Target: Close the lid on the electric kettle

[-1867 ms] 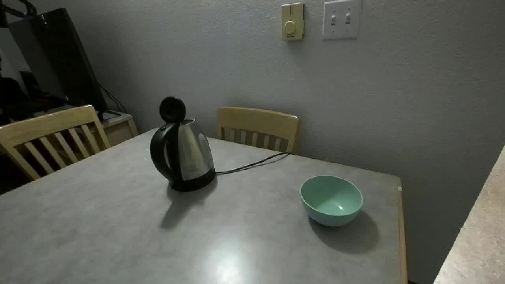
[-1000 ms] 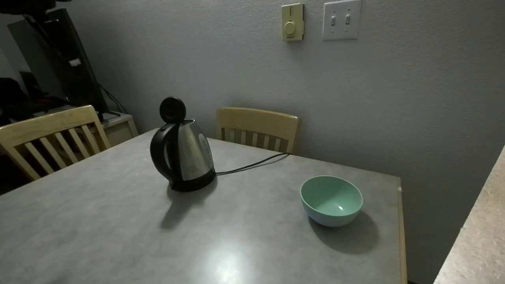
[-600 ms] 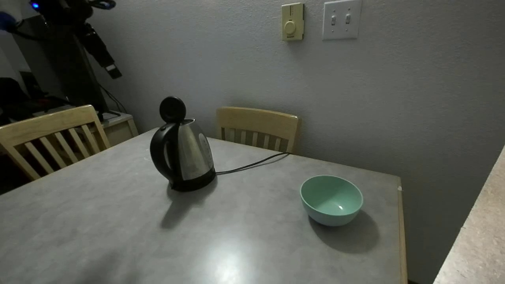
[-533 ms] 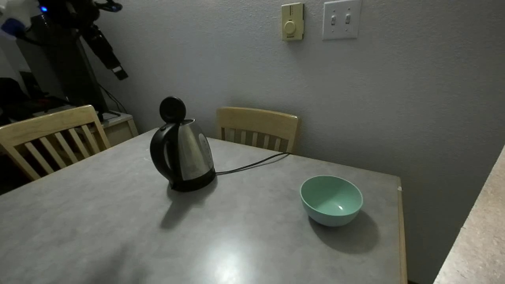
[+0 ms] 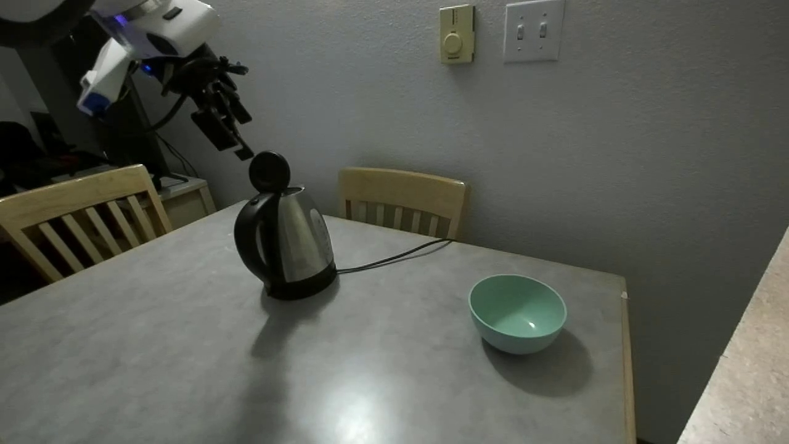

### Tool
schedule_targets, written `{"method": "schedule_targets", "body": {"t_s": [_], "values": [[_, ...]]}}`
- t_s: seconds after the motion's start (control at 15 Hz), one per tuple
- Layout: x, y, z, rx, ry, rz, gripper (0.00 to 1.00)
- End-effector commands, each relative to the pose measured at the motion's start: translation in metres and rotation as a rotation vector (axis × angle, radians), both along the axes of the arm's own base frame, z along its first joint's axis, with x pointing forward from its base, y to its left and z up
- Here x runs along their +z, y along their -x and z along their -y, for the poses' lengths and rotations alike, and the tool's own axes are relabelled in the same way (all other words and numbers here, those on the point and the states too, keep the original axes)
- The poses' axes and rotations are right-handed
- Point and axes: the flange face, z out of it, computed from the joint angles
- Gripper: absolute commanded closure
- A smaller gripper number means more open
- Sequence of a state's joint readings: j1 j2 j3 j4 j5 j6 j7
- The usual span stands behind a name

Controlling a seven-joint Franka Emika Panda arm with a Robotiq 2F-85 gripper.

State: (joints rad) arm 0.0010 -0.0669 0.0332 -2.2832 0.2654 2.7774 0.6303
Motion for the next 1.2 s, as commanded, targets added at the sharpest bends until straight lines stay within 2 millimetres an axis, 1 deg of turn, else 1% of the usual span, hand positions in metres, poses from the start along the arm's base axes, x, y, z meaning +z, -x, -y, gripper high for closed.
{"method": "schedule_targets", "body": {"t_s": [0.0,0.07,0.13,0.2,0.27,0.4,0.47,0.53,0.73,0.87,1.13], "values": [[-0.001,0.0,0.001,-0.005,-0.004,-0.001,0.0],[0.0,-0.001,0.001,-0.008,-0.005,0.0,0.0],[0.011,0.006,0.007,-0.044,0.002,0.023,0.0],[0.012,0.007,0.01,-0.068,-0.006,0.004,0.0],[0.011,0.005,0.014,-0.087,-0.01,-0.023,0.0],[0.005,0.002,0.014,-0.106,-0.023,-0.084,0.0],[-0.004,-0.001,0.012,-0.101,-0.031,-0.125,0.09],[-0.008,-0.002,0.009,-0.093,-0.04,-0.159,0.26],[-0.027,-0.01,-0.006,-0.062,-0.038,-0.222,0.47],[-0.037,-0.019,-0.019,-0.03,-0.03,-0.21,0.61],[-0.046,-0.035,-0.05,0.021,-0.01,-0.157,0.9]]}}
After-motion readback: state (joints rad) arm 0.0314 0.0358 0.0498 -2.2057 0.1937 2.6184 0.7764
